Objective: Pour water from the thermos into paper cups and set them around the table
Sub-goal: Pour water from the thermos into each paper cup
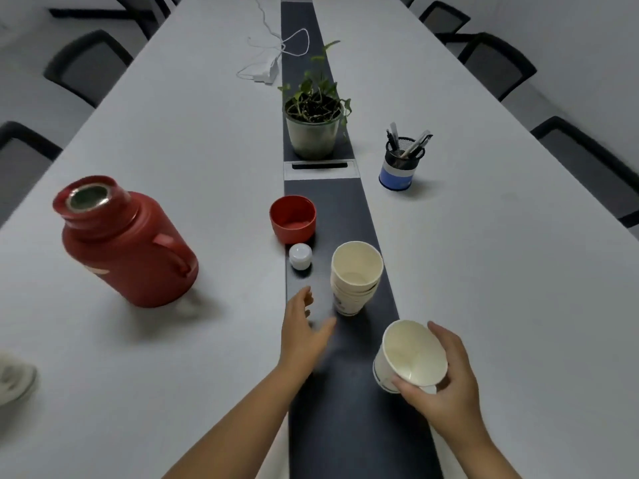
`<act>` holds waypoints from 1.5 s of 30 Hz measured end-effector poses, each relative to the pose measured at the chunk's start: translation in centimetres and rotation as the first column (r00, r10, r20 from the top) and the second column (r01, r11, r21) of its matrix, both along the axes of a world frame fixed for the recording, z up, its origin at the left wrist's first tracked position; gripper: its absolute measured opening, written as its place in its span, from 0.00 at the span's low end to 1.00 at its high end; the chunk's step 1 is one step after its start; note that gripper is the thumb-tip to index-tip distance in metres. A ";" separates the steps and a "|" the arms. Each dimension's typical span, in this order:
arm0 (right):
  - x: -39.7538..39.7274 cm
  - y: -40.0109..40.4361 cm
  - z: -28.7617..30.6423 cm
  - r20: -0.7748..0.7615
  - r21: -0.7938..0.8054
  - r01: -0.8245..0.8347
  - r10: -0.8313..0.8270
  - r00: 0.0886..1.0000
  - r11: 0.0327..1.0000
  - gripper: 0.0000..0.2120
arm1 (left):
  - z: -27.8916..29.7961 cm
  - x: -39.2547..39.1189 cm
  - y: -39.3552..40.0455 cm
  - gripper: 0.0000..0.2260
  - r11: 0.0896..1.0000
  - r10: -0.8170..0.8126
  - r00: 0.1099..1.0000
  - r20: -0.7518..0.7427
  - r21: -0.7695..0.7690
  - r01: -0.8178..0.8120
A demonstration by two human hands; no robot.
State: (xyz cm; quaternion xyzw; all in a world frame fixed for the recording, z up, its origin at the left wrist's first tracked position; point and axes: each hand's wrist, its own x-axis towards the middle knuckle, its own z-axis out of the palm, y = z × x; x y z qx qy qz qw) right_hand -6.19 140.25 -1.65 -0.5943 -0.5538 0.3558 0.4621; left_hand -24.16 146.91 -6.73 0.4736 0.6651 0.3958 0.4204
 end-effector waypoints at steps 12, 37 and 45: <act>-21.9 -3.6 -4.5 -0.126 -0.141 -0.356 0.340 0.932 0.924 0.39 | -0.8 -25.1 -19.0 0.13 0.937 0.333 0.855 -0.398 0.035 -0.348; -46.9 -8.9 -6.2 -0.156 -0.243 -0.631 0.612 0.775 0.737 0.40 | -1.7 -42.2 -25.2 0.26 0.921 -0.014 0.712 -0.702 -0.285 -0.264; -48.0 -9.3 -6.4 -0.049 -0.318 -0.635 0.656 0.753 0.704 0.32 | -1.7 -44.8 -28.0 0.37 0.907 -0.013 0.662 -0.749 -0.288 -0.308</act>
